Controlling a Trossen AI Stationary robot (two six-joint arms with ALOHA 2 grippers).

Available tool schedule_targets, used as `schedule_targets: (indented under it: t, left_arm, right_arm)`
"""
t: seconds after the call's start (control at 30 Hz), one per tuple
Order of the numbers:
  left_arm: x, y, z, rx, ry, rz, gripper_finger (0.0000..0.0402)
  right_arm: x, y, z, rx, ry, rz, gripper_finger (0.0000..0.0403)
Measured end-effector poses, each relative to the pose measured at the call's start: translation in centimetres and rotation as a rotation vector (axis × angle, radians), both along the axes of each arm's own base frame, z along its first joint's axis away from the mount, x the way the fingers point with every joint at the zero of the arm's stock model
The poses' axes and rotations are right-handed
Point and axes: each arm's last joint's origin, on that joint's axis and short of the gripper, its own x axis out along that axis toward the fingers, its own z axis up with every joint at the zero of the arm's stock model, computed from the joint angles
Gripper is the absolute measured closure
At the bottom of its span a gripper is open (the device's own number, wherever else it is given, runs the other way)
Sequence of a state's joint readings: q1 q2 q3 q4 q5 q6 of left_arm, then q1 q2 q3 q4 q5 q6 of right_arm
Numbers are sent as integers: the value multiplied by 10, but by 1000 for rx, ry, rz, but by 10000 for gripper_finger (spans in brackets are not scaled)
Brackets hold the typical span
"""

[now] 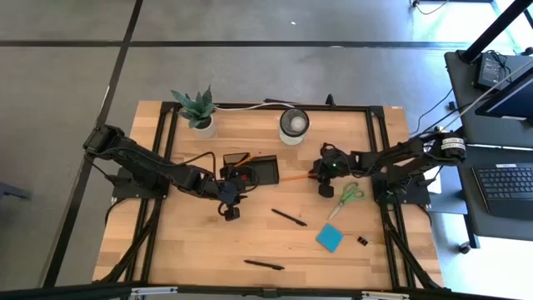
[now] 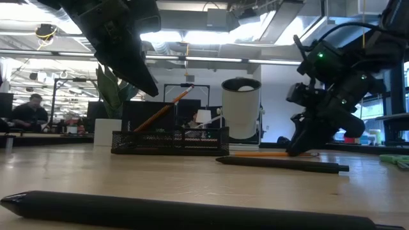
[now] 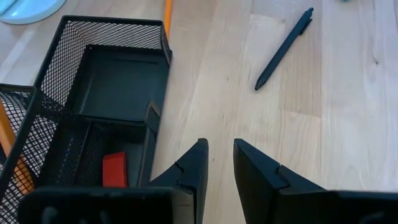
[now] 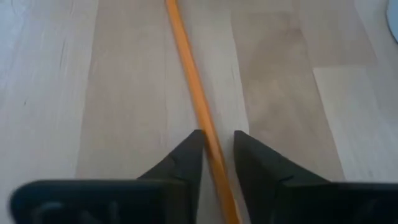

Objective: Pick and place office supplies into organizer
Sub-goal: Put the yellow pencil in the desk organizer

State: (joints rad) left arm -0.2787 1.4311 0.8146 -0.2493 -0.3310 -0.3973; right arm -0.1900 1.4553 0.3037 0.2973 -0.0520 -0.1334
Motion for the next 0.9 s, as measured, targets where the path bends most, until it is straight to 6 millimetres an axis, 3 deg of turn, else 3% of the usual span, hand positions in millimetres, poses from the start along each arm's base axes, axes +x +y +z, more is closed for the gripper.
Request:
schedule_targets:
  t: [0.2,0.37,0.9]
  left_arm:
    - [1,0,1,-5,-21,1,331]
    - [3,-1,3,-11,-41,1,331]
    - [4,-1,3,-6,-54,7,331]
  right_arm:
    - [0,2,0,-15,32,33,388]
    - [0,9,-1,-13,48,33,383]
    - [2,59,0,97,45,165,390]
